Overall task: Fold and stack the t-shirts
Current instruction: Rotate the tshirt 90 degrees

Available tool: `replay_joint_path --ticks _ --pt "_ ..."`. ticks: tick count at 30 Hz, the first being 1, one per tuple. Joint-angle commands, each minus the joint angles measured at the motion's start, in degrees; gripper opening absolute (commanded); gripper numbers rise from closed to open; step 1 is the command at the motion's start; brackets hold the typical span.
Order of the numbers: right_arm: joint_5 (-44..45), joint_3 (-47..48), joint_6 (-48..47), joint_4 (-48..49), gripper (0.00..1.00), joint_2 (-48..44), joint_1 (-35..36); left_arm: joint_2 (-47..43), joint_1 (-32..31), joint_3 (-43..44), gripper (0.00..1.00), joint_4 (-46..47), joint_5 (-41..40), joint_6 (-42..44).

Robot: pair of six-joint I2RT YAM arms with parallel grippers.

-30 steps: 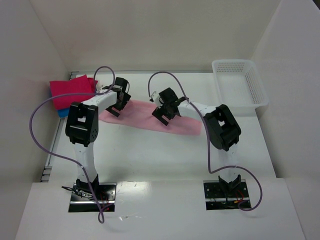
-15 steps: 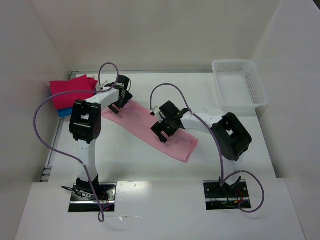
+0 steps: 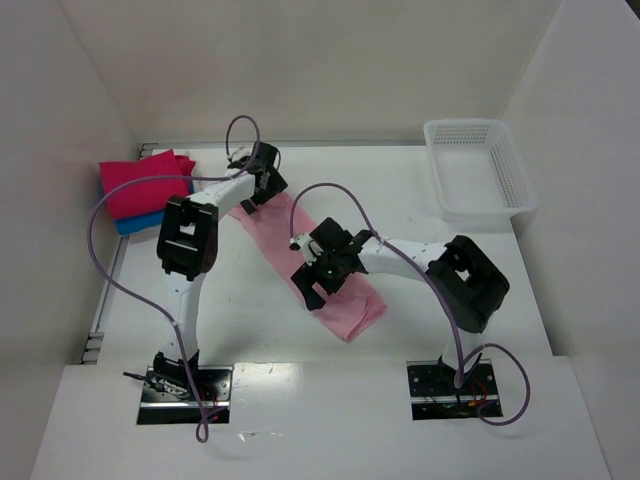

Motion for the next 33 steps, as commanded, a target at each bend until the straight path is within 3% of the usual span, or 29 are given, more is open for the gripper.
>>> replay_joint_path --ticks 1,4,9,14,20,25,28,33 --pt "-1.2 -2.3 2.7 0.7 1.00 -0.4 1.5 3.0 -2.6 2.7 0.99 1.6 4.9 4.1" --pt "-0.7 -3.8 3.7 2.0 1.00 -2.1 1.5 5.5 -5.2 6.1 0.99 2.3 7.9 9.8" --pt "0.6 -4.8 5.6 3.3 1.00 -4.2 1.5 13.2 -7.7 22.0 0.99 -2.6 14.9 16.5" --pt "0.1 -6.1 7.9 5.4 1.00 -4.7 1.5 16.0 -10.9 31.0 0.99 -7.0 12.4 21.2" --pt "3.7 -5.1 11.3 5.9 1.00 -7.9 2.6 8.8 -11.0 25.0 0.99 -4.5 10.3 24.0" --pt "16.8 -1.9 15.1 4.5 1.00 -17.3 2.6 -5.1 -8.9 15.2 0.99 1.5 7.3 29.7" --pt "25.7 1.4 17.4 0.4 1.00 -21.1 1.0 -10.8 -6.7 14.0 0.99 1.2 5.9 31.4" --pt "30.5 1.4 19.0 -3.4 1.00 -24.9 -4.2 -20.7 -5.3 9.5 0.99 -0.9 8.2 34.3"
